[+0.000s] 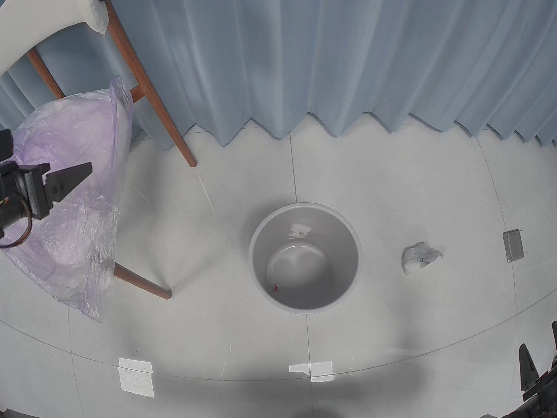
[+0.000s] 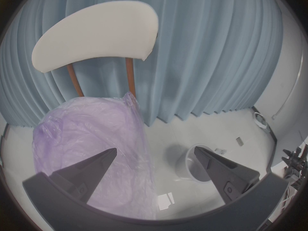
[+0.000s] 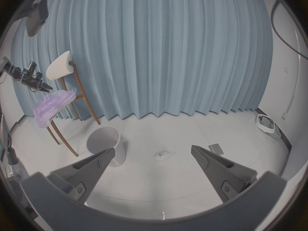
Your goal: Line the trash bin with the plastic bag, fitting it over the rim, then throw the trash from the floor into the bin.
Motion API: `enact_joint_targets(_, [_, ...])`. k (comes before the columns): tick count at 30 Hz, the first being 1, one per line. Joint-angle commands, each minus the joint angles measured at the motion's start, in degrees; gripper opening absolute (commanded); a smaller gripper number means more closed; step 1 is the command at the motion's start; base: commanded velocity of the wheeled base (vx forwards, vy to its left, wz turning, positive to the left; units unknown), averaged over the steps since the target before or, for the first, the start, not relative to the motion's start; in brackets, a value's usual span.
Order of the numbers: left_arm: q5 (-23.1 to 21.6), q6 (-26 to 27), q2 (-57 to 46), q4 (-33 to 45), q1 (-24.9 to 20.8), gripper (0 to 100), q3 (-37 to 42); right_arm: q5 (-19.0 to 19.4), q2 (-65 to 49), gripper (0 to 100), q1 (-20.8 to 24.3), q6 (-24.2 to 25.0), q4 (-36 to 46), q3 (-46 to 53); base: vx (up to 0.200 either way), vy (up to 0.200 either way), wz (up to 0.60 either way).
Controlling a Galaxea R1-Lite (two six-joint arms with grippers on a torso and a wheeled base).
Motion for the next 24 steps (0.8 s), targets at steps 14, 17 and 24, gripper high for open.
enact_joint_targets(14, [33.2, 13.2, 24.5, 0.0, -15.6, 100, -12.0, 0.0, -1.0, 100, 0.0, 0.4, 0.0, 1.0, 0.000, 0.000, 0.00])
enact_joint_targets(17, [36.1, 13.9, 26.9, -0.2, -14.5, 100, -12.2, 0.0, -1.0, 100, 0.0, 0.4, 0.0, 1.0, 0.000, 0.000, 0.00])
enact_joint_targets(24, [38.3, 20.8, 27.9, -0.5, -10.2, 100, -13.4, 0.0, -1.0, 100, 0.0, 0.4, 0.0, 1.0, 0.000, 0.000, 0.00])
